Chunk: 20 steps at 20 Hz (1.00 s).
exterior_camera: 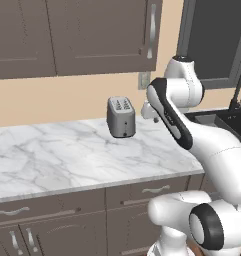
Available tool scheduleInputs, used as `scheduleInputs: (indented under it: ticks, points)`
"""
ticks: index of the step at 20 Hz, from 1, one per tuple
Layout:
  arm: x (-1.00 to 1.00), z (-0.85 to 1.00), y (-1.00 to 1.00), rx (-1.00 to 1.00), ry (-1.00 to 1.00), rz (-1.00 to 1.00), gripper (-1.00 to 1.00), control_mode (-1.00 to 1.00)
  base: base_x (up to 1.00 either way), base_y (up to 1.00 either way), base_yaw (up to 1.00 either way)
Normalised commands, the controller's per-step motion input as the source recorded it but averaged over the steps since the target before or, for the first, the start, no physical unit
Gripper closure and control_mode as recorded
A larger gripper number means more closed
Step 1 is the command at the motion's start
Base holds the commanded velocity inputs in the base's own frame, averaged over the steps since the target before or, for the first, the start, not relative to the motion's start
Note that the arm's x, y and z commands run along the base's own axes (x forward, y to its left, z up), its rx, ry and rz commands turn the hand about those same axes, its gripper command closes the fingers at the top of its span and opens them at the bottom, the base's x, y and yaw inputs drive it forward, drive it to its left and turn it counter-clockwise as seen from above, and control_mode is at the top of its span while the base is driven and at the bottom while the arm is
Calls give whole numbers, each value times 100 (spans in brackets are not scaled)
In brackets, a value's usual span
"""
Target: Take the pizza cutter from the drawer on the left and place it on the dining counter for cutting.
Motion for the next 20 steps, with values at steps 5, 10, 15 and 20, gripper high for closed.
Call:
scheduleInputs:
  ticks: [5, 10, 15, 20]
  points:
    - [-36, 0, 43, 0, 0, 4, -100, -100, 0, 0, 0]
    - [-87, 0, 99, -1, 0, 17, -100, -100, 0, 0, 0]
    - [-83, -15, 100, -5, 1, 23, -100, -100, 0, 0, 0]
    - [-57, -20, 100, -5, 6, 27, -100, -100, 0, 0, 0]
